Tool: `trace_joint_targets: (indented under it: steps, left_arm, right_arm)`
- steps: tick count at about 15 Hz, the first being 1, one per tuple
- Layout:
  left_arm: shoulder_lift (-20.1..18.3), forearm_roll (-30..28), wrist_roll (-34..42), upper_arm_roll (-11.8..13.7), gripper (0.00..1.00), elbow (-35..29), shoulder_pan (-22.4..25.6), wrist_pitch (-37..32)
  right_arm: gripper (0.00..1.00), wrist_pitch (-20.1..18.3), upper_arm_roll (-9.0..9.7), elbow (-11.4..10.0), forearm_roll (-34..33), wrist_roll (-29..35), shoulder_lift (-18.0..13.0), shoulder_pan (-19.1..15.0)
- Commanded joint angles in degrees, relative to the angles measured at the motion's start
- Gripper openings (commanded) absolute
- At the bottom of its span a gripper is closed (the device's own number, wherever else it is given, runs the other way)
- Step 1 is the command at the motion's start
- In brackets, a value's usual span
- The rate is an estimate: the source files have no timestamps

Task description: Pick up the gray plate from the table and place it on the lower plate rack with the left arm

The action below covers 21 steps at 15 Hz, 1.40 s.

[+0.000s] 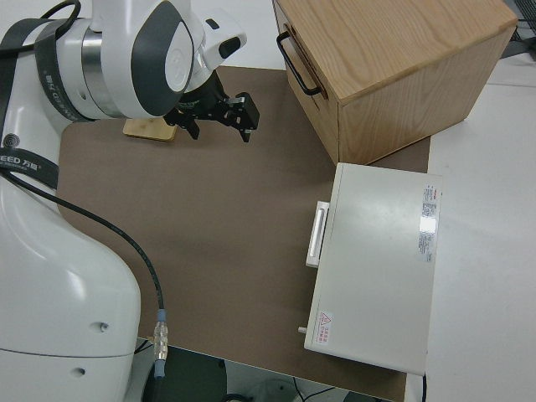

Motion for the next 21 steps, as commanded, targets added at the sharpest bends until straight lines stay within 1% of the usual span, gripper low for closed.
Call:
trace_joint_targets:
  steps: [1, 4, 11, 14, 21]
  left_arm:
    - [1.6, 3.3, -4.1, -0.1, 0.0, -1.3, -0.7, -0.4]
    - [2.7, 5.0, -5.7, -0.1, 0.0, -2.7, -0.6, -0.1]
    - [3.8, 6.4, -10.9, -0.1, 0.0, -5.4, -0.3, 3.1]
    - [5.8, 7.1, -13.0, -0.1, 0.0, -5.5, -0.1, 4.0]
    - [8.2, 7.6, -17.5, 0.0, 0.0, -5.6, 0.0, 5.5]
  right_arm:
    - [0.983, -0.1, -0.34, 0.4, 0.2, 0.2, 0.0, 0.4]
    - [0.983, -0.1, -0.34, 0.4, 0.2, 0.2, 0.0, 0.4]
    - [0.983, -0.1, -0.34, 0.4, 0.2, 0.2, 0.0, 0.4]
    - [0.983, -0.1, -0.34, 0.4, 0.2, 0.2, 0.0, 0.4]
    - [0.983, -0.1, -0.34, 0.4, 0.2, 0.2, 0.0, 0.4]
